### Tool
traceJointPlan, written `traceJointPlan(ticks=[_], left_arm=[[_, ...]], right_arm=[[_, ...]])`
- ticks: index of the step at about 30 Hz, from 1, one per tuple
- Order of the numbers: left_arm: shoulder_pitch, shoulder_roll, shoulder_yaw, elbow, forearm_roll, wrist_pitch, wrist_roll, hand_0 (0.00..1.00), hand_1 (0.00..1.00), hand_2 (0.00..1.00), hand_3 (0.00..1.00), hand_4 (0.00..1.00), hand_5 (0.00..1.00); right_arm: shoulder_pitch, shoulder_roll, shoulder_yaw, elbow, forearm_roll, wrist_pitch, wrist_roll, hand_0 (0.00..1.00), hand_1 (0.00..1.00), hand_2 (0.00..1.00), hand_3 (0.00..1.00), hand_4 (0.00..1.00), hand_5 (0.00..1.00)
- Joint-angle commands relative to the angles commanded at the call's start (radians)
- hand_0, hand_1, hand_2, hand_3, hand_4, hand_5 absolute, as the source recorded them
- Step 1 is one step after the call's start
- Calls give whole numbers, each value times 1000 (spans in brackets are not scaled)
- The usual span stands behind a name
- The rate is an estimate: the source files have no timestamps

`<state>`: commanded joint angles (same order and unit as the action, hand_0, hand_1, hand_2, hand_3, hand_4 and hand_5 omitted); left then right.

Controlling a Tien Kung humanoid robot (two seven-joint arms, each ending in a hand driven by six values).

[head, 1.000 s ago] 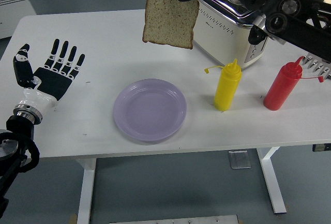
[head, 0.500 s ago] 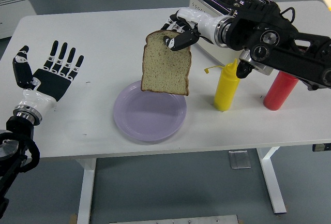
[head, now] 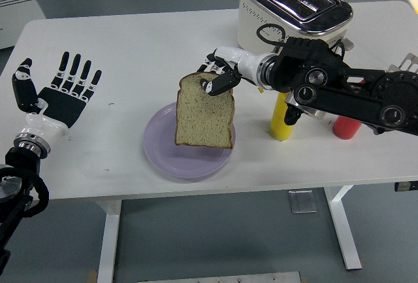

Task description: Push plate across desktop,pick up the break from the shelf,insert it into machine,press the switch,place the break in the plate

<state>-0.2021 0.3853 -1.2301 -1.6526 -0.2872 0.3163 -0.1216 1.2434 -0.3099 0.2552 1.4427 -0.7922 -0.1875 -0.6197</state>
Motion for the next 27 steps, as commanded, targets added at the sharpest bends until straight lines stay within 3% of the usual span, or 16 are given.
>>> traceJointPlan(ticks=[27], left_arm=[[3,-3,-16,19,9,-2,-5,809,740,721,736,713,998]], right_arm=[[-13,75,-65,-89,119,-52,124,264,407,447,430,277,2]])
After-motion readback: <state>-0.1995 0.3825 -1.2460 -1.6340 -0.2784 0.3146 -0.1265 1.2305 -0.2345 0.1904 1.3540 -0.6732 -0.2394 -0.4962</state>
